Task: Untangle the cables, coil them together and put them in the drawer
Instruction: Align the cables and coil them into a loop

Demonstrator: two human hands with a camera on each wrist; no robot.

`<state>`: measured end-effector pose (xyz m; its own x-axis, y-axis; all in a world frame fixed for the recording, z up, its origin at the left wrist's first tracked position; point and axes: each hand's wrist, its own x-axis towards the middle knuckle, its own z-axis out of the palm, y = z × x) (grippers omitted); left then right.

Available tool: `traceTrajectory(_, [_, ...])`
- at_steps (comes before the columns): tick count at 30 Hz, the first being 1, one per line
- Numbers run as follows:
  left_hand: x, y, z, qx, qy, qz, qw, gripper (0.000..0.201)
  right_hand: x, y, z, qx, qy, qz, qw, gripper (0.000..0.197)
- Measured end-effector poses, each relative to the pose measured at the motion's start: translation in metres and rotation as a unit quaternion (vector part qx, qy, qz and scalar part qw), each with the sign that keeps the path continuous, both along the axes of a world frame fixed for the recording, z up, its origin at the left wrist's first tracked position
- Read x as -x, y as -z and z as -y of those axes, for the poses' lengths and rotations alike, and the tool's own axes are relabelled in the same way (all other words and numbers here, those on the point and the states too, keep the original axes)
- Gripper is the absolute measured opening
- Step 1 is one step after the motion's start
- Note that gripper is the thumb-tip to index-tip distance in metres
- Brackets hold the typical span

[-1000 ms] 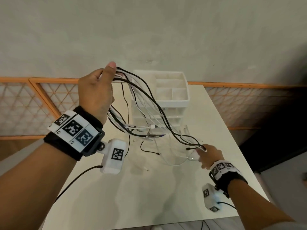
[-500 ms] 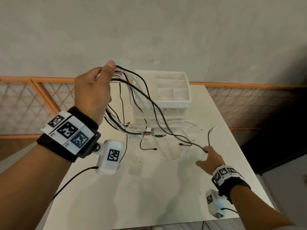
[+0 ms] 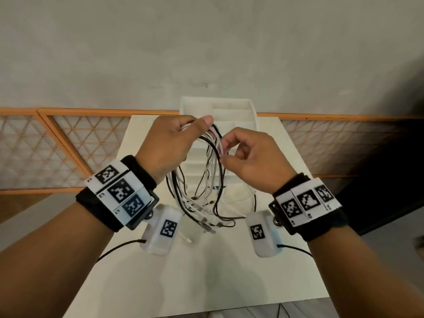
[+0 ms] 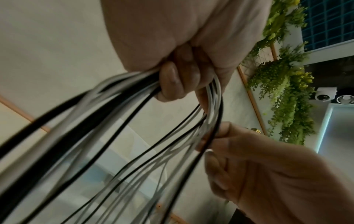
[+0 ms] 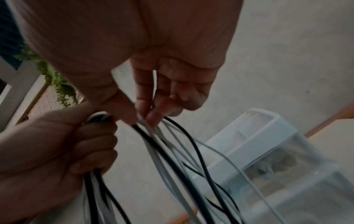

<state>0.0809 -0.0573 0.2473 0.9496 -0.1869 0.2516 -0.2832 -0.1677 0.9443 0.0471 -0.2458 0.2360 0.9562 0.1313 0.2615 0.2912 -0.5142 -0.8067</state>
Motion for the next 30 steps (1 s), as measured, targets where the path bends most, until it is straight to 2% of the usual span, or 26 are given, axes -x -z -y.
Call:
traceTrajectory(3, [0.003, -0.003, -0.003, 0.010, 0.014, -0.012, 1.000, 0.038, -0.008, 0.016, -0.009, -0.014, -0.005, -0.035, 0.999, 0.005])
traceTrajectory(6, [0.006, -0.008, -0.009, 0.027, 0.025, -0.014, 0.999, 0.030, -0.009, 0.052, -0.008, 0.008, -0.036, -0.107, 0.994, 0.007])
traceTrajectory(9, [0.004, -0.015, -0.013, 0.041, -0.006, 0.005, 0.999, 0.035, 0.001, 0.099, -0.007, 0.117, -0.054, -0.165, 0.978, 0.012])
traceTrajectory(11, [0.002, -0.017, -0.016, 0.053, -0.040, 0.016, 0.998, 0.046, 0.007, 0.132, -0.001, 0.215, -0.042, -0.197, 0.956, 0.016])
traceTrajectory(13, [0.000, -0.016, -0.017, 0.060, -0.064, 0.026, 0.996, 0.056, 0.010, 0.157, 0.012, 0.230, -0.002, -0.240, 0.943, 0.016])
traceTrajectory(18, [-0.005, -0.021, -0.019, 0.127, -0.099, 0.002, 0.987, 0.060, 0.003, 0.186, 0.048, 0.271, 0.040, -0.343, 0.898, 0.046])
traceTrajectory(23, [-0.010, -0.030, -0.026, 0.158, -0.136, 0.036, 0.977, 0.056, -0.006, 0.174, 0.086, 0.234, 0.187, -0.312, 0.902, 0.060])
traceTrajectory(26, [-0.014, -0.029, -0.026, 0.168, -0.199, 0.064, 0.963, 0.060, -0.006, 0.159, 0.095, 0.195, 0.186, -0.326, 0.906, 0.046])
traceTrajectory(27, [-0.015, -0.029, -0.025, 0.167, -0.211, 0.069, 0.961, 0.060, -0.006, 0.154, 0.095, 0.175, 0.193, -0.315, 0.913, 0.046])
traceTrajectory(29, [-0.017, -0.025, -0.023, 0.144, -0.206, 0.063, 0.966, 0.057, -0.008, 0.145, 0.096, 0.113, 0.243, -0.249, 0.931, 0.053])
traceTrajectory(30, [-0.017, -0.021, -0.021, 0.117, -0.195, 0.055, 0.972, 0.052, -0.009, 0.142, 0.096, 0.046, 0.275, -0.202, 0.939, 0.051])
